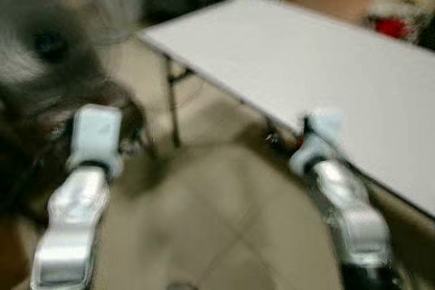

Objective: Setting the table

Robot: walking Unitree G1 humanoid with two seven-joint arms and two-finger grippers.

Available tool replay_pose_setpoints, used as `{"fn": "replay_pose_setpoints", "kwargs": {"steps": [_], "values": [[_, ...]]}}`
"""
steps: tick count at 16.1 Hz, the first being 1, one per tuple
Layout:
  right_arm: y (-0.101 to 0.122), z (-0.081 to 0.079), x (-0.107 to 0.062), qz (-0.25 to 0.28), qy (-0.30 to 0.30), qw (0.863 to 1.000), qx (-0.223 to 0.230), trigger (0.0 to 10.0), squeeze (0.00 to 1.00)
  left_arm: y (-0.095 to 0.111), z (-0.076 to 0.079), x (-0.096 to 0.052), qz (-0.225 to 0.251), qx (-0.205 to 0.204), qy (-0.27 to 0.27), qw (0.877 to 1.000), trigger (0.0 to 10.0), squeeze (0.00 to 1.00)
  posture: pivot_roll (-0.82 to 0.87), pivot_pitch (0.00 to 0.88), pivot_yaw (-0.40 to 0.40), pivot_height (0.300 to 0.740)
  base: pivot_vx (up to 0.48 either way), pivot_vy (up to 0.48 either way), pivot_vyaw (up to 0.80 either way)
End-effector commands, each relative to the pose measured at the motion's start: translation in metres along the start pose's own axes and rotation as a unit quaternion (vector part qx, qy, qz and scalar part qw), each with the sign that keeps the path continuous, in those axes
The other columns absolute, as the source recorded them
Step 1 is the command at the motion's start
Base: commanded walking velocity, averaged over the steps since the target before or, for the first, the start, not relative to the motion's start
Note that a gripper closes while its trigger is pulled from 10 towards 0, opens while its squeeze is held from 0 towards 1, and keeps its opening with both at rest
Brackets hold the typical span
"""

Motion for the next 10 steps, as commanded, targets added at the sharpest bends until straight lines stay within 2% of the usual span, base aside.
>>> {"fn": "replay_pose_setpoints", "kwargs": {"steps": [1,8,10], "values": [[-0.0002,0.0072,-0.0017,0.001,-0.009,1.0,-0.007,10.0,0.0,0.0035,0.0053,0.001,0.006,-0.001,-0.006,1.0,10.0,0.0,0.13,0.0,0.03,0.74,0.0,0.311,0.8],[0.0009,0.0044,0.0034,0.008,0.001,1.0,-0.007,10.0,0.0,0.0041,0.004,0.0044,0.011,-0.003,-0.003,1.0,10.0,0.0,0.13,0.0,0.02,0.74,0.0,0.314,0.8],[0.0005,0.0045,0.0043,0.009,0.002,1.0,-0.007,10.0,0.0,0.0046,0.0049,0.0068,0.012,-0.008,-0.001,1.0,10.0,0.0,0.13,0.0,0.021,0.74,0.0,0.0,0.8]]}}
Point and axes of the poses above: a point about 5 cm out from each wrist's last joint towards the gripper, its own x axis pointing out of the wrist towards the gripper, its own y axis along the axis of the wrist's last joint, z = x × y, the point moved 3 cm from there along x, pointing out of the wrist towards the gripper, and after that the axes turned 6 degrees about -x, right-handed, at the moved point
